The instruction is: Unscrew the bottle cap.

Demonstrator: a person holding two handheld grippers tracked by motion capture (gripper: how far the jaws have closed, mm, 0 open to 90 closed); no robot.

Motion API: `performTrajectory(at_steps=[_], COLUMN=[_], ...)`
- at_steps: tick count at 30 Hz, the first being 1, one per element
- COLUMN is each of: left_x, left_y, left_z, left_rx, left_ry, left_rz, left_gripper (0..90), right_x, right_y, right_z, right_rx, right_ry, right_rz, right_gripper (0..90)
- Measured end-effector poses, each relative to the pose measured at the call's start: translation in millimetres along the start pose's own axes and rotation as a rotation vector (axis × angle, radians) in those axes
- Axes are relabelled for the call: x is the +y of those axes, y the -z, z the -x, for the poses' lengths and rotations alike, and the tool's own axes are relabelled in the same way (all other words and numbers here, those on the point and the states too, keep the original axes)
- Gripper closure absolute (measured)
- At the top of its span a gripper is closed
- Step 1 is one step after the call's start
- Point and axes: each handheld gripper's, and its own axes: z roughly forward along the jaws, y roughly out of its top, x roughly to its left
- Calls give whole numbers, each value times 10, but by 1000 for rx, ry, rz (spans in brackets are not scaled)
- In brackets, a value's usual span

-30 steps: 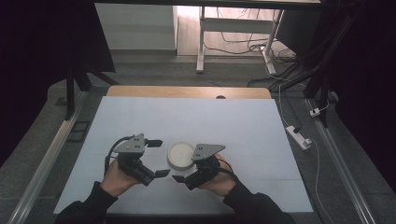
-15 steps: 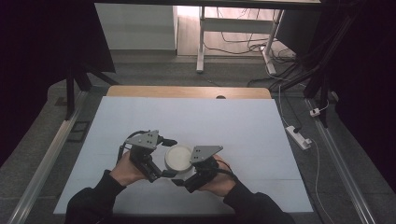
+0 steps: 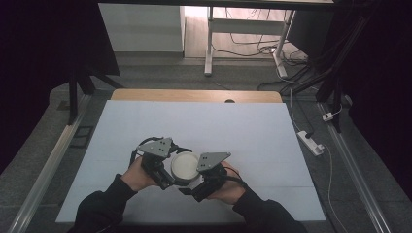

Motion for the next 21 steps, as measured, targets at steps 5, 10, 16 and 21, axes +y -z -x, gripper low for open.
performTrajectory(at_steps=[5,10,16,21], left_x=[-7,5,-8,-9], left_y=[-15,-11,-4,1], left_z=[31,51,59,71], left_rx=[23,41,57,78], left_ry=[-8,8,20,31], left_rz=[4,28,50,63], left_gripper=[74,77,78,79], right_x=[-10,2,6,13], right_y=[-12,13,18,25], right_z=[-1,9,18,22], right_rx=[-4,6,6,1], right_ry=[7,-8,-16,-23], right_rz=[-7,9,18,23], right_gripper=[72,73,74,74])
